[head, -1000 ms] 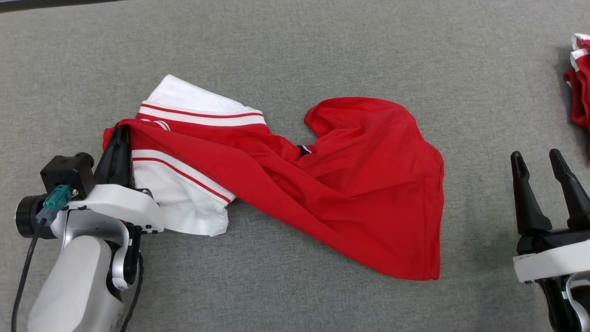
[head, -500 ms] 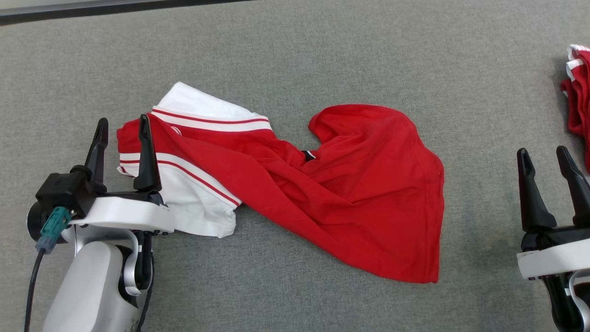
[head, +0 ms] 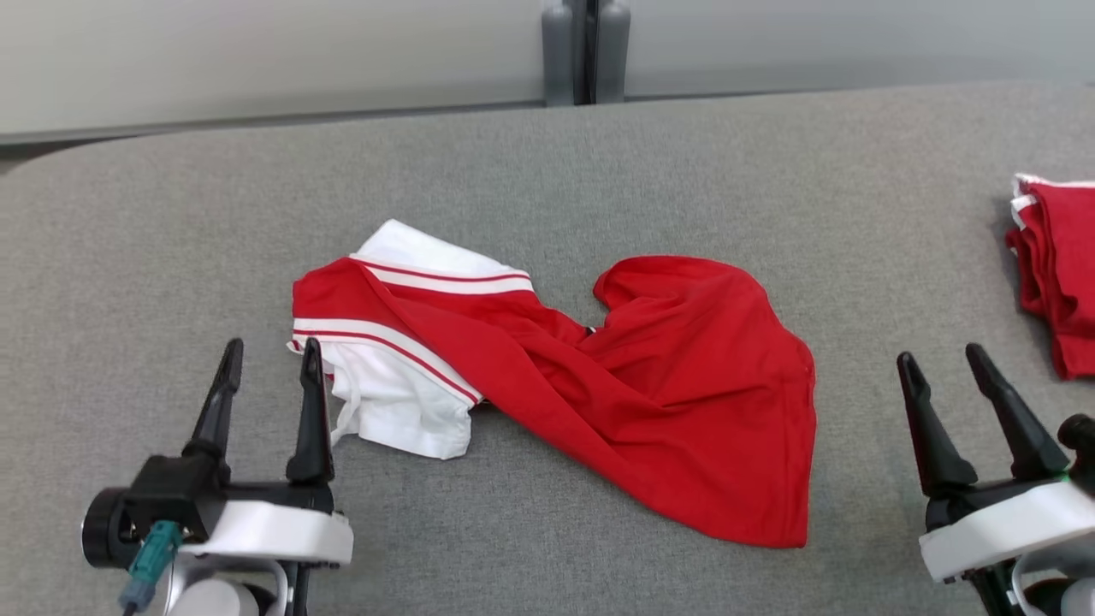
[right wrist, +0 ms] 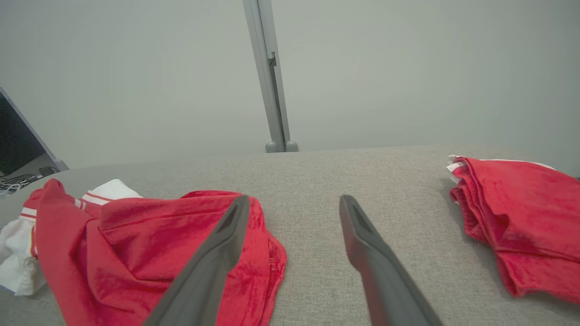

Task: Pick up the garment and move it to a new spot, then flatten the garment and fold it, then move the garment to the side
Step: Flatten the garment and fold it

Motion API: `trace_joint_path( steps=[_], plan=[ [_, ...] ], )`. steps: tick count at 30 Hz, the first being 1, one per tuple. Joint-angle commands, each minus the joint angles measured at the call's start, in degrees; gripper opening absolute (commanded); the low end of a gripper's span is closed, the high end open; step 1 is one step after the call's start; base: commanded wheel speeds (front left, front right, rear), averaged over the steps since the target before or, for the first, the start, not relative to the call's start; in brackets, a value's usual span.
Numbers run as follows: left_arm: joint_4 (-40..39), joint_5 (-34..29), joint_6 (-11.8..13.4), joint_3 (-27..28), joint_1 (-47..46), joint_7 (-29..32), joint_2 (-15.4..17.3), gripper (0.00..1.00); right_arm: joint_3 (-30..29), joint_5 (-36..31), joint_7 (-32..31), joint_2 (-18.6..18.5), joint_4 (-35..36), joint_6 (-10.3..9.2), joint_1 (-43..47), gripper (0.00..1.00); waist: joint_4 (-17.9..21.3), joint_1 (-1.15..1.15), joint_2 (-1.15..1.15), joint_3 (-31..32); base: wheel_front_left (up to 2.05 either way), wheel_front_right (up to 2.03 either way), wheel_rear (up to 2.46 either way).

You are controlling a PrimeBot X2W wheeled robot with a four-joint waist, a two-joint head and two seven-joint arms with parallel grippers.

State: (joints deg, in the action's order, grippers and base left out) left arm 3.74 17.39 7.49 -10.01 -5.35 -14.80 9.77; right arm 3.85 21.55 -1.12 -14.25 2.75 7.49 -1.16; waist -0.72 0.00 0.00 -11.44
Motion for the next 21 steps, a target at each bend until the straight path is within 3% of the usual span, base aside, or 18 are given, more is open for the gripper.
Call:
trace_joint_path(
  steps=[1, 21],
  plan=[
    [-0.4, -0.4, 0.3, 0.0, 1.0, 0.2, 0.5, 1.0, 0.1, -0.2, -0.4, -0.2, 0.0, 0.0, 0.8, 1.0, -0.5, 0.0, 0.0, 1.9, 0.0, 0.0, 0.0],
    [-3.6, -0.9, 1.7, -1.9, 8.1, 4.4, 2.5, 1.0, 0.6, -0.3, -2.8, 1.0, 0.9, 0.0, 4.6, 1.0, -0.8, 0.0, 0.0, 7.3, 0.0, 0.0, 0.0]
  ],
)
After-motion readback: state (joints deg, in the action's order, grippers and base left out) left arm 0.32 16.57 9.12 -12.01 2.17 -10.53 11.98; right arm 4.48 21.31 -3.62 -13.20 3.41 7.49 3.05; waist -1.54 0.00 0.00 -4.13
